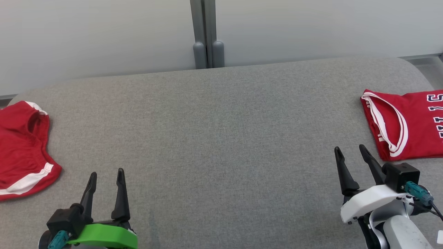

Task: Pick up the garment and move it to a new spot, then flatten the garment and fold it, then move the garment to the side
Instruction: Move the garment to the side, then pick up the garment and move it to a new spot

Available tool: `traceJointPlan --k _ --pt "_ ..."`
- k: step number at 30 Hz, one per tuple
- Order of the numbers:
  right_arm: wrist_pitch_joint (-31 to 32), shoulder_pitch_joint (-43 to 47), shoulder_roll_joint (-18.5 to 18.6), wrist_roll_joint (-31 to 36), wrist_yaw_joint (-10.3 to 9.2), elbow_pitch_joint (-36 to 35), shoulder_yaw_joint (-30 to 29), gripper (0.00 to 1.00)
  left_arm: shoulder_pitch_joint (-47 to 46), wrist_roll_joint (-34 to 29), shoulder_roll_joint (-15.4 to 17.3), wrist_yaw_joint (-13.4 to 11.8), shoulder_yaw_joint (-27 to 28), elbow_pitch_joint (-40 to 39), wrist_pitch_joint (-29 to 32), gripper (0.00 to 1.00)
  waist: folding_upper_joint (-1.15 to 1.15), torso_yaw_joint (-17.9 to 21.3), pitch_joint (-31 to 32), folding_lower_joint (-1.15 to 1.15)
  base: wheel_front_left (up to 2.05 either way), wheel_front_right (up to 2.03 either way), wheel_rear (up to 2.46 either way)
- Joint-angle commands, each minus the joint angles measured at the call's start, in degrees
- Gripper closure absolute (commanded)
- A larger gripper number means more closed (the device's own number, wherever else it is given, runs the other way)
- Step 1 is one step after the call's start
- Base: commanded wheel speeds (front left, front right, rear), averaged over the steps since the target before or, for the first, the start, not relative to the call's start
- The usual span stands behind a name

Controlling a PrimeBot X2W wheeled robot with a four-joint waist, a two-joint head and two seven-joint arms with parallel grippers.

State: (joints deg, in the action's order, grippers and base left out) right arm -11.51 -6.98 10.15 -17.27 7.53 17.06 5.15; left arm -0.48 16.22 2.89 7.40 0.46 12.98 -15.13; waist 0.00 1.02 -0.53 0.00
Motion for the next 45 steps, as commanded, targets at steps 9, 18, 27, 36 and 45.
traceJointPlan --k 9,18,27,36,45 --pt "-0.2 0.4 0.5 0.8 -0.09 0.4 -1.0 0.0 -0.1 0.8 0.0 0.1 -0.1 0.2 0.0 0.0 0.0 -0.1 -0.2 0.0 0.0 0.0 0.0" --pt "0.3 1.0 0.4 1.3 -0.09 0.2 -1.0 0.0 -0.6 0.7 0.1 0.1 -0.5 -0.2 0.0 0.0 0.0 -4.3 0.6 0.0 0.0 0.0 0.0" --pt "0.5 1.2 -0.3 0.7 -0.09 -0.2 0.4 0.0 0.9 0.1 0.1 0.1 0.0 -0.2 0.0 0.0 0.0 -12.4 1.7 0.0 0.0 0.0 0.0" --pt "0.8 1.8 -0.7 0.4 -0.09 -0.4 1.0 0.0 1.2 -1.2 0.1 0.1 0.7 -0.4 0.0 0.0 0.0 -21.5 1.8 0.0 0.0 0.0 0.0" --pt "0.5 0.7 -1.4 0.3 -0.09 -0.9 3.0 0.0 1.8 -1.1 0.1 0.1 1.9 -0.4 0.0 0.0 0.0 -27.2 1.2 0.0 0.0 0.0 0.0"
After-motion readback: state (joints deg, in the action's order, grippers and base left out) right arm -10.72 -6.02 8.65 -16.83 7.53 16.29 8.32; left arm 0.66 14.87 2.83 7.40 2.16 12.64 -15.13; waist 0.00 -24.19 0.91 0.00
